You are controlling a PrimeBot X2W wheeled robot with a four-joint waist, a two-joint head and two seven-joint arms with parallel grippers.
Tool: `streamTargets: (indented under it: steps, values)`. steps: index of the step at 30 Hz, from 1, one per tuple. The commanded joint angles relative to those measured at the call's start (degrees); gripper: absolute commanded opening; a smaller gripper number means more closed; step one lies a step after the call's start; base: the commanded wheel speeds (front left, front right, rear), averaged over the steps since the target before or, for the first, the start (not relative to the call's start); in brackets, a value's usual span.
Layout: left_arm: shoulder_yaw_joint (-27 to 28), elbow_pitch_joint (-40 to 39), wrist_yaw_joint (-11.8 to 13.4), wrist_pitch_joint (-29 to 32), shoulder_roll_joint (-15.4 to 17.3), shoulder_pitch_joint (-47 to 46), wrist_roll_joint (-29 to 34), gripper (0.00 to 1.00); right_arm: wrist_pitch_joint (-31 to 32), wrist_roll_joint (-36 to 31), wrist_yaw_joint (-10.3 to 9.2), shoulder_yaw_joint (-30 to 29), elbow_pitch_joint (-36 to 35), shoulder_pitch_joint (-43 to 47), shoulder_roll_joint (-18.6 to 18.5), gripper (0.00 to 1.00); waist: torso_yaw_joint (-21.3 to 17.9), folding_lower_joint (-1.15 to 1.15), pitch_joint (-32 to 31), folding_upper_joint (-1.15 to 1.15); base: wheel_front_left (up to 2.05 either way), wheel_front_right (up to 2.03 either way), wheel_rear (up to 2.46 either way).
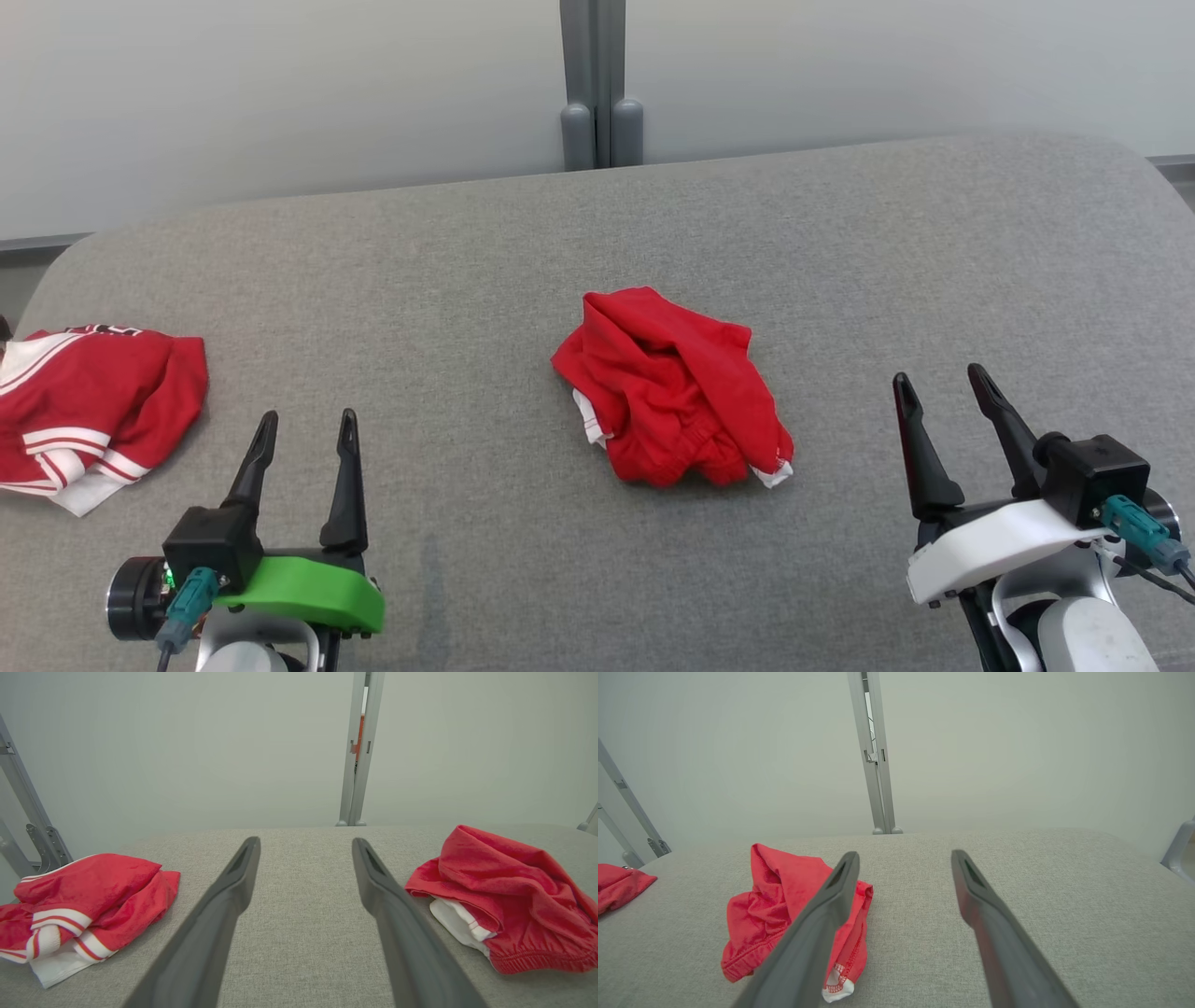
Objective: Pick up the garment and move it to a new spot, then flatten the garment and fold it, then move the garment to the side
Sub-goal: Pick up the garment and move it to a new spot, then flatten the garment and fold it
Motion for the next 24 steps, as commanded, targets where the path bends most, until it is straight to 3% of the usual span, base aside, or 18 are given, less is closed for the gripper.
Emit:
streamTargets:
  steps: [1,17,24]
  values:
    - [0.08,0.06,-0.22,-0.02,-0.19,0.73,0.48,1.00,0.13,-0.37,-0.04,-0.03,-0.26,0.55,0.05,1.00,0.08,0.00,-0.04,0.00,0.00,0.00,0.00]
    - [0.47,-0.67,-0.04,-0.02,-0.57,-0.39,1.15,1.00,0.64,-0.51,-0.04,0.13,-0.74,-0.09,-0.07,1.00,0.47,0.00,1.18,0.00,0.00,0.00,0.00]
    - [0.19,-2.20,-0.29,-0.02,-1.04,-3.63,2.19,1.00,2.00,0.27,-0.04,4.89,1.90,-1.26,-1.69,1.00,2.00,0.00,5.61,0.00,0.00,0.00,0.00]
